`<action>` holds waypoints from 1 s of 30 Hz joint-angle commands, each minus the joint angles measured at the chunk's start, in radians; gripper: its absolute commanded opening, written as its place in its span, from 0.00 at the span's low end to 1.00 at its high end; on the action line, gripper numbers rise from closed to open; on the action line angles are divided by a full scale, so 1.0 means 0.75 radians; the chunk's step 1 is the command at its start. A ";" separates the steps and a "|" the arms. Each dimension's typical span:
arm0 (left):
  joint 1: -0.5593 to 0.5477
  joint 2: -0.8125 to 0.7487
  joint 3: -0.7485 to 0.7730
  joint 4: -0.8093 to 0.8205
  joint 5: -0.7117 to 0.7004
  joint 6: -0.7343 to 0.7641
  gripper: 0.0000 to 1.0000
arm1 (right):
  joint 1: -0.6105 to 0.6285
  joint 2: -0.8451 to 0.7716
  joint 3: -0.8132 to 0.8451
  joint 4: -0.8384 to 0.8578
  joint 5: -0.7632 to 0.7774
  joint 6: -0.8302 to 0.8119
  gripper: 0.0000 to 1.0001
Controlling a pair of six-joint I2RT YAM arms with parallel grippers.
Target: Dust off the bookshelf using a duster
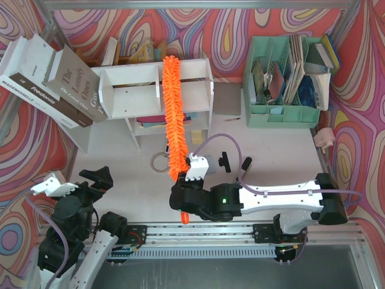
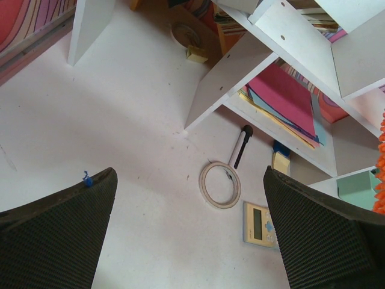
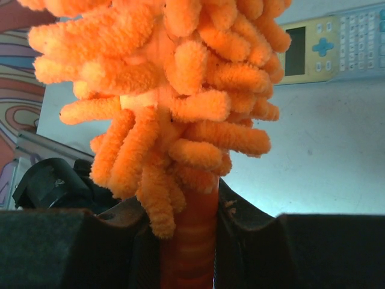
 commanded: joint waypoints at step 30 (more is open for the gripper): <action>-0.007 -0.012 -0.017 0.011 -0.005 -0.001 0.98 | -0.010 0.061 0.029 -0.002 -0.262 0.053 0.00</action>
